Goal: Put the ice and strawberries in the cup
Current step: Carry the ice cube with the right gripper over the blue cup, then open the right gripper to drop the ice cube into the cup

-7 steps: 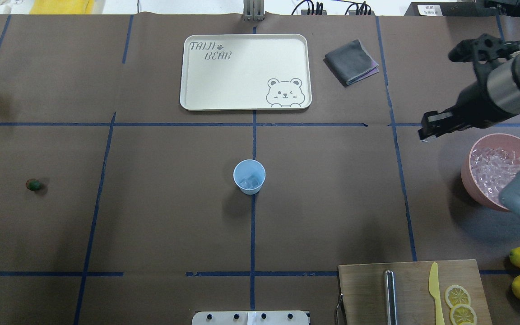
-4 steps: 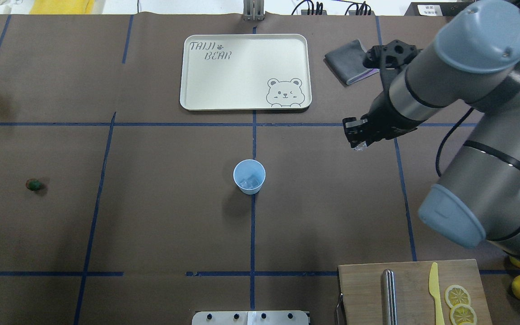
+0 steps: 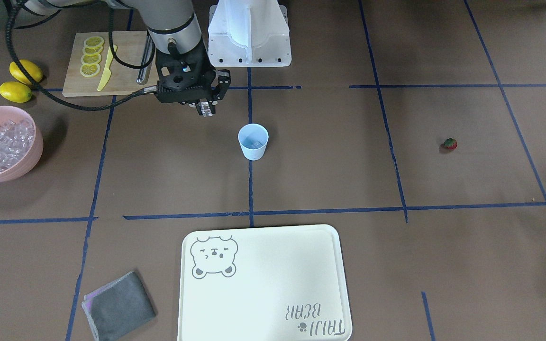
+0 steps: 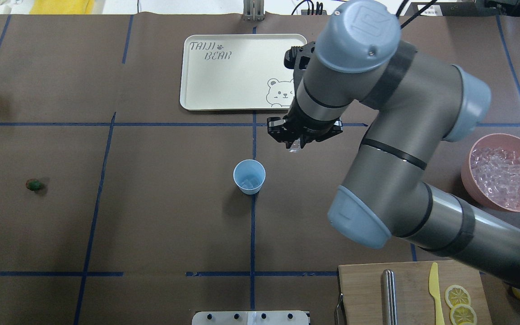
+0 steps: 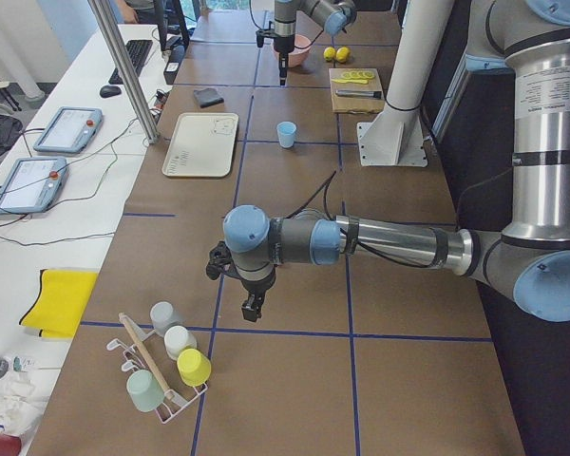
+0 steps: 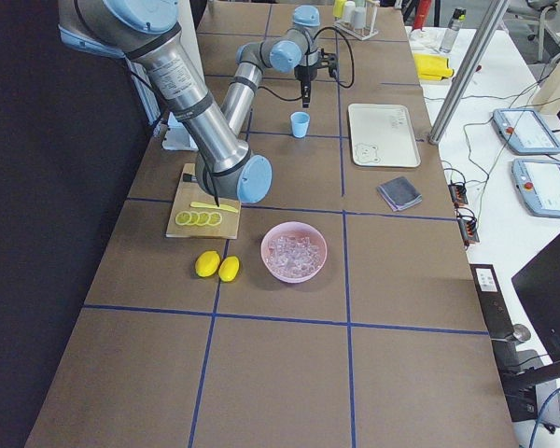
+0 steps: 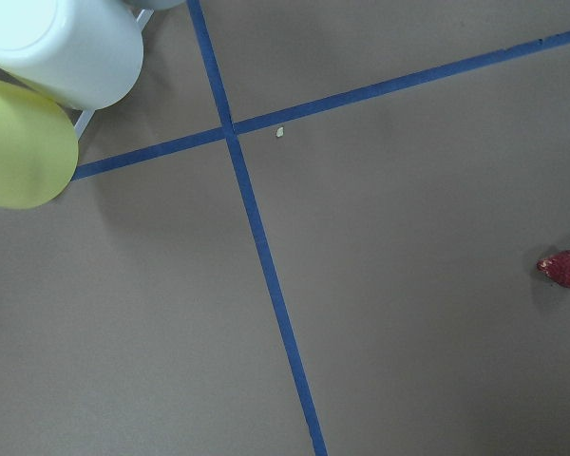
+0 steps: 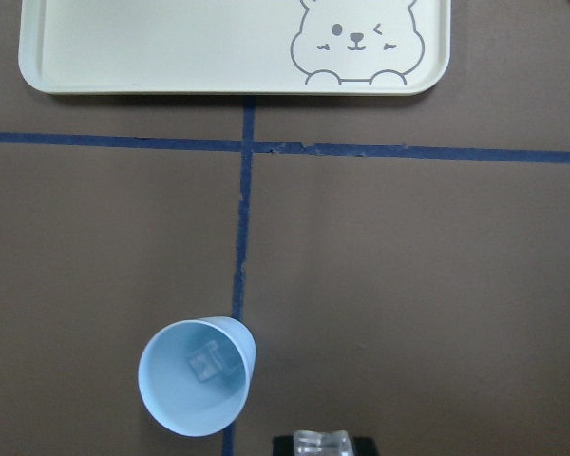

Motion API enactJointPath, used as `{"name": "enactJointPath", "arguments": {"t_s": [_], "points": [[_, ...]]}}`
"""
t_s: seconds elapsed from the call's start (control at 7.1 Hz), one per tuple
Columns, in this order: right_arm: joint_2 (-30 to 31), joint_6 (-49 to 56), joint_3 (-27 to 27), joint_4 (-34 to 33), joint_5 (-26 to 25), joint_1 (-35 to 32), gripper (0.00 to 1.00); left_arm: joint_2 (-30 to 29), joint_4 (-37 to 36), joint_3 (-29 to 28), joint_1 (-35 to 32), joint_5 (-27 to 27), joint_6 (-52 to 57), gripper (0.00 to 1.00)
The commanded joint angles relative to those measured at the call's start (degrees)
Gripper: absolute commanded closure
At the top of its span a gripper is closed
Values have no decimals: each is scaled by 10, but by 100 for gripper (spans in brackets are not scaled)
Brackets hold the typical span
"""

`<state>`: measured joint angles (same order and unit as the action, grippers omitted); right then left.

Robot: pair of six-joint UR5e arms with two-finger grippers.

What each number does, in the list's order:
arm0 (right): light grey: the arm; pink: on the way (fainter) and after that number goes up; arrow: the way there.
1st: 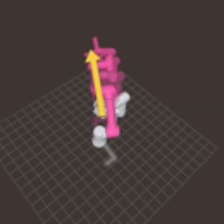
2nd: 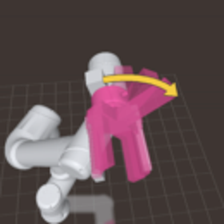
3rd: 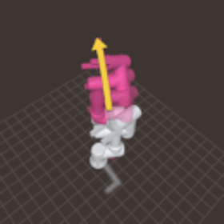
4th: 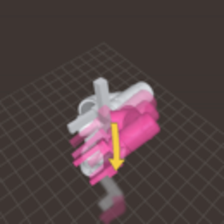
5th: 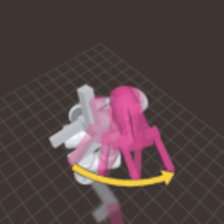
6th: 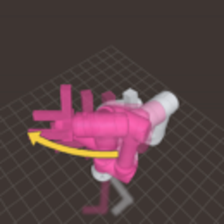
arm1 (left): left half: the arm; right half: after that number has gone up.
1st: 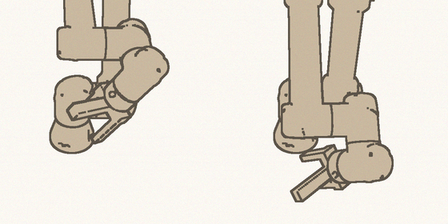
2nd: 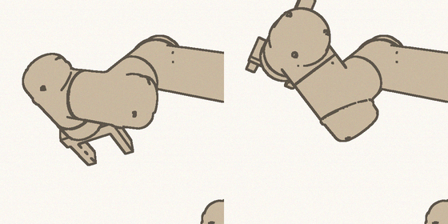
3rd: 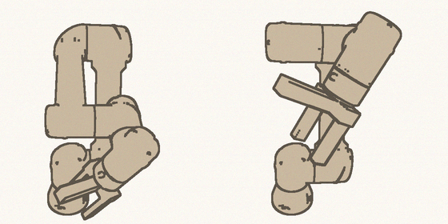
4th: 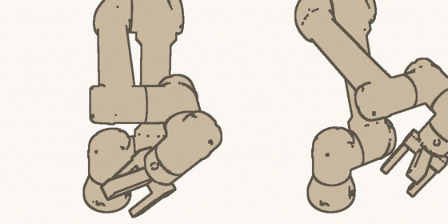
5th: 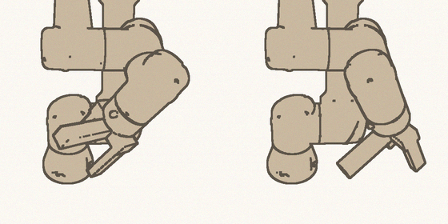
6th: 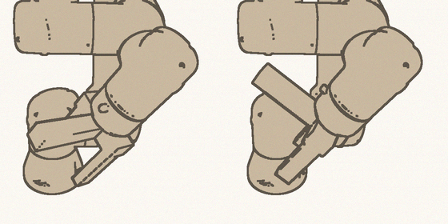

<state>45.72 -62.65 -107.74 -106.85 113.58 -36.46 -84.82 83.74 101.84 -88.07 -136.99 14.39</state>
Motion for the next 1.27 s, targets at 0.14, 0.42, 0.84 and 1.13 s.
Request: {"name": "enactJointPath", "arguments": {"t_s": [0.14,0.42,0.84,1.13], "points": [[-59,-53,102,43,-62,57,98,0,-2,-1,1,1,-2,0],[-59,-82,137,73,-96,90,98,0,-3,-4,1,0,-2,0],[-53,-79,139,75,-97,95,96,0,-3,-8,1,1,-2,0],[-44,-70,136,75,-103,96,1,0,-3,-9,1,1,-2,0]]}}
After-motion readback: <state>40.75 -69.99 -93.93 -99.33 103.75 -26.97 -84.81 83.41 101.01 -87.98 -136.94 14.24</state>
